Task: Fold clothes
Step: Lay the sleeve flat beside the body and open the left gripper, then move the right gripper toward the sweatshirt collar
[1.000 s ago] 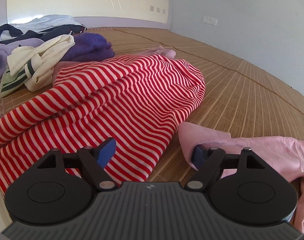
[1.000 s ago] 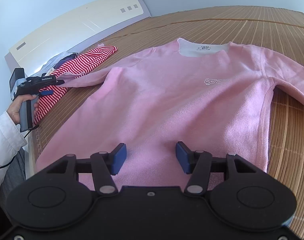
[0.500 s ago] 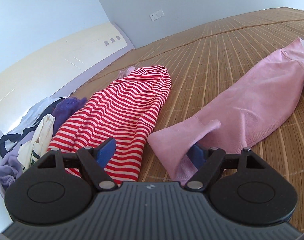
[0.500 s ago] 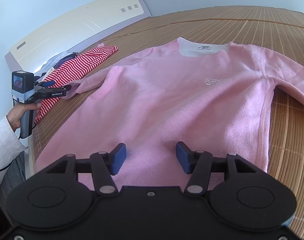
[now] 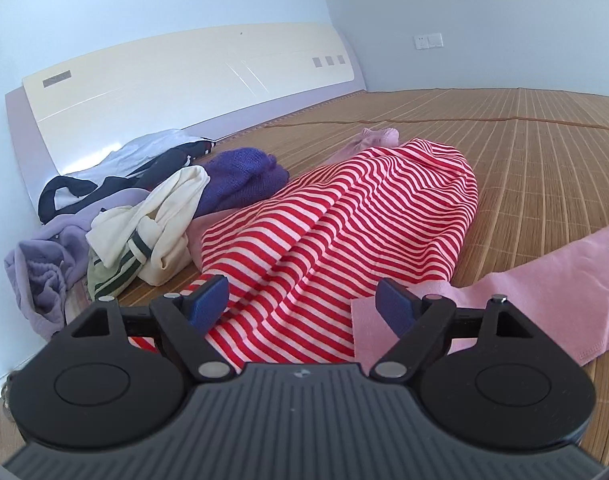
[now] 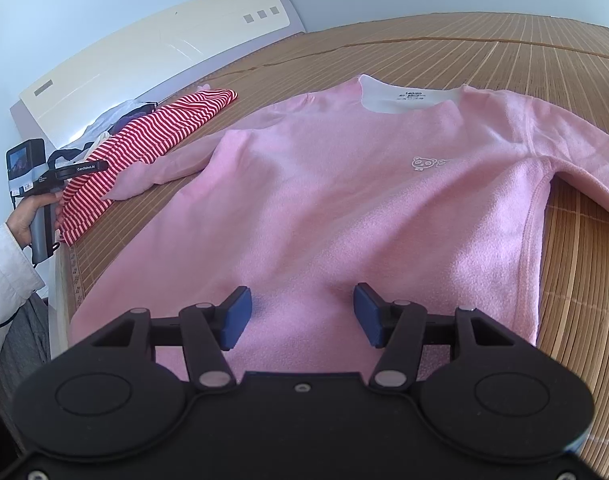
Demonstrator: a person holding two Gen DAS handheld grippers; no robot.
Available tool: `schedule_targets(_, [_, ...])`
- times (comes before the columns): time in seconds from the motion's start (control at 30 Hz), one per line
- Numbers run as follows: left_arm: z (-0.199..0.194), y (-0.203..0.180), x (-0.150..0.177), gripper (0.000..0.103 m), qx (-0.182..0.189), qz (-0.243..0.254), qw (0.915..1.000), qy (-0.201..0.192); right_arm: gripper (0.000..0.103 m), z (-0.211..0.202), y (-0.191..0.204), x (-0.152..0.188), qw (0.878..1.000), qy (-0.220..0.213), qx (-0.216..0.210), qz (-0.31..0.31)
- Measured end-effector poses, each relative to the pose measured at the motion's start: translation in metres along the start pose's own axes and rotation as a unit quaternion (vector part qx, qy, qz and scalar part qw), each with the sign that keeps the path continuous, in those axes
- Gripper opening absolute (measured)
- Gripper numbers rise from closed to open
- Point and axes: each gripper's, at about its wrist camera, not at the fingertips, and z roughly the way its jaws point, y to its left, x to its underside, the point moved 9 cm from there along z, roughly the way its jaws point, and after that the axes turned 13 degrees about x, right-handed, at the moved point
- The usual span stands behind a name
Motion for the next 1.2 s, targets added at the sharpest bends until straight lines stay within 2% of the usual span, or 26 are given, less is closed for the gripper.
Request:
schedule_targets(0.2, [-0.017,-0.038,-0.003,0.085,0.064,0.02,0.9978,0.001,0.074,0.0,0.009,0.002,1.0,-0.003,-0.003,-0.016])
schedule_targets(0.27, [-0.022,-0.06,-0.004,0.086,0.094,0.03,0.9952,0.001,0.082,0.001,0.014,0.003,1.0,-0.005,-0.005,-0.026])
schedule_targets(0.33, [-0.028,-0.081,-0.007,0.086,0.129,0.036,0.991,0.001,0.083,0.0,0.016,0.004,0.999,-0.006,-0.003,-0.032])
schedule_targets(0.43, [-0.039,-0.117,-0.012,0.087,0.196,0.04,0.9798,0.002,0.083,-0.002,0.015,0.004,0.999,-0.007,-0.006,-0.031])
schedule_targets(0.53, [-0.048,-0.154,-0.02,0.088,0.27,0.04,0.9622,0.0,0.083,-0.004,0.013,0.001,1.0,-0.005,-0.012,-0.025])
schedule_targets(0.6, [-0.051,-0.18,-0.027,0.091,0.298,0.049,0.9532,-0.003,0.083,-0.01,0.009,-0.003,1.0,-0.008,-0.018,-0.014])
schedule_targets(0.7, [-0.053,-0.22,-0.033,0.091,0.336,0.07,0.9393,-0.005,0.081,-0.03,-0.008,-0.018,0.997,-0.054,-0.028,0.036])
schedule_targets(0.77, [-0.054,-0.242,-0.038,0.091,0.359,0.085,0.9295,-0.007,0.075,-0.045,-0.027,-0.031,0.993,-0.088,-0.015,0.071])
schedule_targets(0.83, [-0.053,-0.263,-0.044,0.091,0.375,0.1,0.9218,-0.01,0.075,-0.059,-0.047,-0.044,0.988,-0.12,0.011,0.093])
schedule_targets(0.87, [-0.048,-0.272,-0.051,0.091,0.373,0.106,0.9217,-0.014,0.074,-0.062,-0.055,-0.052,0.987,-0.13,0.038,0.086])
schedule_targets(0.9, [-0.042,-0.281,-0.058,0.091,0.371,0.112,0.9217,-0.018,0.072,-0.062,-0.066,-0.062,0.985,-0.133,0.083,0.078])
schedule_targets(0.93, [-0.035,-0.291,-0.064,0.092,0.363,0.124,0.9234,-0.018,0.062,-0.062,-0.077,-0.073,0.98,-0.134,0.126,0.072])
schedule_targets(0.97, [-0.027,-0.301,-0.07,0.092,0.354,0.136,0.9251,-0.018,0.047,-0.056,-0.085,-0.084,0.976,-0.129,0.158,0.072])
schedule_targets(1.0, [-0.019,-0.311,-0.076,0.092,0.345,0.148,0.9266,-0.017,0.039,-0.044,-0.09,-0.096,0.976,-0.121,0.167,0.069])
schedule_targets(1.03, [-0.011,-0.323,-0.081,0.092,0.338,0.162,0.9271,-0.016,0.025,-0.031,-0.094,-0.109,0.976,-0.112,0.176,0.066])
schedule_targets(1.1, [0.006,-0.347,-0.087,0.092,0.338,0.167,0.9262,-0.019,0.022,-0.002,-0.097,-0.131,0.976,-0.093,0.186,0.065])
schedule_targets(1.2, [0.042,-0.38,-0.08,0.092,0.356,0.148,0.9225,0.021,0.016,0.061,-0.095,-0.153,0.976,-0.043,0.204,0.054])
